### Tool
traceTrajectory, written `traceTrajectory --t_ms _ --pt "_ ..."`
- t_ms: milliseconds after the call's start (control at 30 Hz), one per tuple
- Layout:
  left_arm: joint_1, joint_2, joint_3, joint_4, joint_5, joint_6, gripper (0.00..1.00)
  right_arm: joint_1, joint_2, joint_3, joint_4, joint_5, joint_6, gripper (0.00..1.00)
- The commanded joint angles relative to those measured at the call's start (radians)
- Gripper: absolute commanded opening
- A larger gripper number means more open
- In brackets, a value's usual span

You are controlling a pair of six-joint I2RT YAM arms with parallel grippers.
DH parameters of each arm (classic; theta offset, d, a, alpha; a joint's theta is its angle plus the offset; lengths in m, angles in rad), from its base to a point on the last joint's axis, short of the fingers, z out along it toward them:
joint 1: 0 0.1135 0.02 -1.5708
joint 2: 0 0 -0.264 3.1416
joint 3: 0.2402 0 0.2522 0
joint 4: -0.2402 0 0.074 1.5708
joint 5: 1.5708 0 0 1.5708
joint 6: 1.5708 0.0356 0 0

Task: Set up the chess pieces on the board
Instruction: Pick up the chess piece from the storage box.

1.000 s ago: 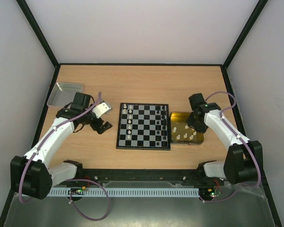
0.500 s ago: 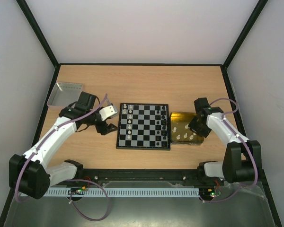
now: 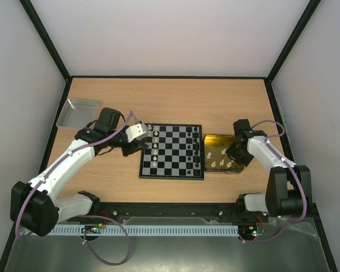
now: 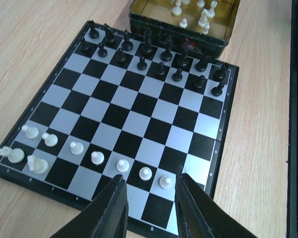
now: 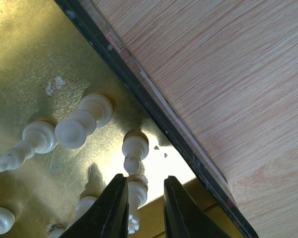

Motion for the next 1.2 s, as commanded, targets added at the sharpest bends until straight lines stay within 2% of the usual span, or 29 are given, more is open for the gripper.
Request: traceTrajectory --t_ms 0,433,767,933,1067,1167 --pt "-0.017 -0.006 0.010 0.052 0.030 -0.014 0.30 -0.009 0.024 -0.017 0.026 0.013 -0.019 0.19" --pt "-0.042 -0.017 0.013 0.056 0.031 -0.021 0.32 -0.014 0.063 -0.020 0.073 0.024 -0.020 0.16" --pt "-0.044 -0.035 0.007 0.052 0.031 -0.018 0.33 -0.014 0.065 -0.009 0.068 0.056 -0.012 0.02" --pt "-0.044 -0.039 0.005 0.054 0.028 -0.019 0.32 -0.014 0.035 0.033 0.024 0.080 -0.021 0.02" --pt "-0.044 -0.039 0.008 0.059 0.022 -0.026 0.37 -0.014 0.004 0.076 -0.029 0.083 -0.025 0.02" --pt "-0.044 -0.038 0.008 0.063 0.014 -0.030 0.49 -0.014 -0.022 0.103 -0.064 0.080 -0.030 0.02"
